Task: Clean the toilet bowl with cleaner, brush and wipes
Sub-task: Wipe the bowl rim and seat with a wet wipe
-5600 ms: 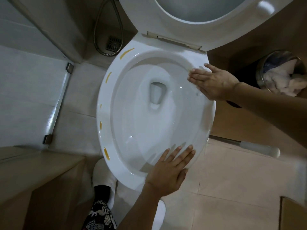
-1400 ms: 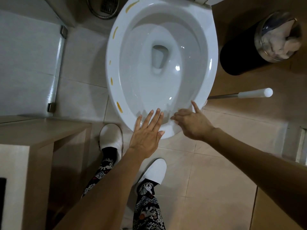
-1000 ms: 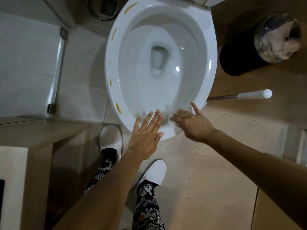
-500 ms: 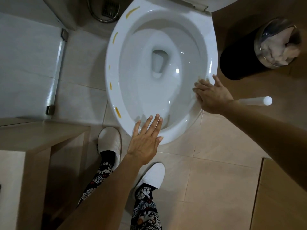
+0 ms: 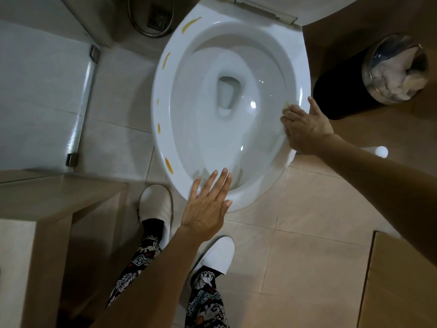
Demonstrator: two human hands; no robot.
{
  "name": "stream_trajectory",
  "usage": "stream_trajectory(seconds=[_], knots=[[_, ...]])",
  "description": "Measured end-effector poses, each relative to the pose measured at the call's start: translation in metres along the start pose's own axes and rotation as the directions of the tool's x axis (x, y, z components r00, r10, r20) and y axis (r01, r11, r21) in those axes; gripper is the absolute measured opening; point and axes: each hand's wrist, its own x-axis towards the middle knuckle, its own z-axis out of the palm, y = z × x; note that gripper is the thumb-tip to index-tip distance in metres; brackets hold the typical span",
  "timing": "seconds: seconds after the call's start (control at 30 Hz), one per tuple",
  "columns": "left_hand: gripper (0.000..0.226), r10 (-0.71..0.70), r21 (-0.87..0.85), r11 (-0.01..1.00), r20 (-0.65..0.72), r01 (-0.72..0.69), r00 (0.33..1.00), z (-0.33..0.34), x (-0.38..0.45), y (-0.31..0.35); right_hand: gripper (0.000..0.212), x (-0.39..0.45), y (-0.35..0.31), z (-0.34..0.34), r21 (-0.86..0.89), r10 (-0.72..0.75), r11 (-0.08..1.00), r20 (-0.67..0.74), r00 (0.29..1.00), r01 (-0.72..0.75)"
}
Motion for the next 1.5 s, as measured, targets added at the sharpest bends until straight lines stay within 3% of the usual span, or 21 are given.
stream_trajectory(seconds=[0.17, 0.37, 0.57, 0.73, 0.87, 1.1, 1.27, 1.5], knots=[[0.056, -0.001, -0.020, 1.000, 0.001, 0.001, 1.000, 0.000, 0.001, 0.000, 0.052, 0.028, 0.026, -0.015, -0.022, 0.069, 0.997, -0.018, 0.997, -0.069], [0.056, -0.004, 0.000, 1.000, 0.004, 0.004, 1.000, 0.000, 0.000, 0.000, 0.054, 0.008, 0.006, 0.008, 0.208, 0.093, 0.975, -0.063, 0.994, -0.078], [0.057, -0.002, 0.027, 1.000, 0.021, 0.001, 1.000, 0.001, 0.001, 0.000, 0.053, -0.043, -0.046, 0.038, 0.580, 0.172, 0.812, -0.126, 0.977, -0.068], [0.058, -0.004, 0.034, 0.999, 0.032, 0.003, 0.999, 0.002, 0.002, -0.001, 0.055, -0.077, -0.089, 0.058, 0.713, 0.262, 0.698, -0.160, 0.952, -0.073], [0.058, 0.007, 0.043, 0.999, 0.030, -0.008, 1.000, 0.000, 0.002, 0.000, 0.055, -0.101, -0.123, 0.061, 0.756, 0.267, 0.653, -0.161, 0.950, -0.056], [0.059, 0.002, 0.080, 0.997, 0.045, -0.006, 0.999, -0.001, 0.002, -0.001, 0.054, -0.104, -0.109, 0.071, 0.670, 0.131, 0.739, -0.237, 0.963, 0.064], [0.059, -0.004, 0.073, 0.997, 0.025, 0.002, 1.000, -0.001, 0.002, 0.000, 0.054, -0.076, -0.072, 0.067, 0.661, 0.190, 0.750, -0.210, 0.959, -0.003], [0.064, -0.002, 0.068, 0.998, 0.031, 0.000, 1.000, -0.002, 0.002, 0.001, 0.055, -0.077, -0.096, 0.068, 0.749, 0.309, 0.663, -0.245, 0.919, -0.023]])
